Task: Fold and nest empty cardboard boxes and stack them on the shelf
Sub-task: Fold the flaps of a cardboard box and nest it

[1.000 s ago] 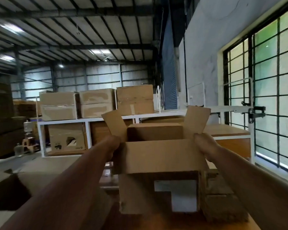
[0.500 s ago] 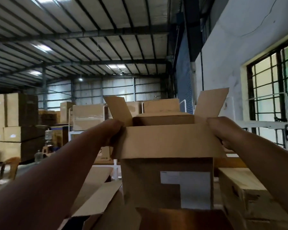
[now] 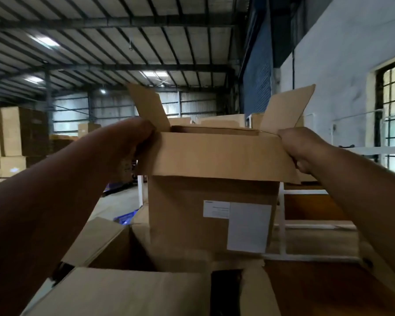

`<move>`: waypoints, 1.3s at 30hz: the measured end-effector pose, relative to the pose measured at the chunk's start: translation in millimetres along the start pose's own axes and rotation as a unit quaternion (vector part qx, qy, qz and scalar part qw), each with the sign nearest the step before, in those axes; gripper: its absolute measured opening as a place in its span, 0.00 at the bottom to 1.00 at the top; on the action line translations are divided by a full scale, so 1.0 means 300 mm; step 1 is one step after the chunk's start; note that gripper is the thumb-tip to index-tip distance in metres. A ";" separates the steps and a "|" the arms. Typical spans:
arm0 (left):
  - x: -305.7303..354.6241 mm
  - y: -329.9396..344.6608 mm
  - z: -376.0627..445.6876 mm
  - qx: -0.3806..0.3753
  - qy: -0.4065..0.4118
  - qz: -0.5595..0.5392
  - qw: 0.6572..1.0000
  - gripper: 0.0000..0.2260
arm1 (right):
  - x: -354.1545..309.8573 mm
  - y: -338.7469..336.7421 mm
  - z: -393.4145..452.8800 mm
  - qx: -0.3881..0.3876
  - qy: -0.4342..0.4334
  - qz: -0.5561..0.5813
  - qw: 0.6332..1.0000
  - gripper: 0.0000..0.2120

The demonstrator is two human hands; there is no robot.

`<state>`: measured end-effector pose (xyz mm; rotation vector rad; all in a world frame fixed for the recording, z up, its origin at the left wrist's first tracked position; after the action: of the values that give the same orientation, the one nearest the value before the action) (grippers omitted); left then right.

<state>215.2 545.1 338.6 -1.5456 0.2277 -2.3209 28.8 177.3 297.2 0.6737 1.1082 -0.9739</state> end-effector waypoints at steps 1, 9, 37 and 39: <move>-0.031 -0.068 0.026 0.007 0.002 -0.001 1.000 0.08 | -0.027 0.067 -0.044 -0.004 -0.004 -0.005 1.000 0.18; -0.311 -0.395 0.231 0.029 -0.024 0.016 0.999 0.11 | -0.111 0.445 -0.285 -0.032 -0.008 0.001 0.999 0.09; -1.366 -0.071 0.029 -0.043 -0.267 -0.051 0.961 0.16 | 0.832 0.643 -0.653 0.006 0.177 -0.160 0.971 0.14; -1.403 -0.079 0.029 -0.014 -0.275 -0.062 0.959 0.16 | 0.847 0.635 -0.663 0.026 0.155 -0.159 0.975 0.14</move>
<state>365.3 722.1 -13.3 -2.1948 0.0234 -1.8723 149.5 352.7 -11.0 0.7212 1.5022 -1.1999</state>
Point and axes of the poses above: each hand's wrist, its own z-axis towards the middle knuckle, its own y-axis out of the palm, x = y × z, the point moved 7 cm from there along z, towards the middle knuckle, and after that the axes turned 15 degrees about x, right-handed, at the moved point
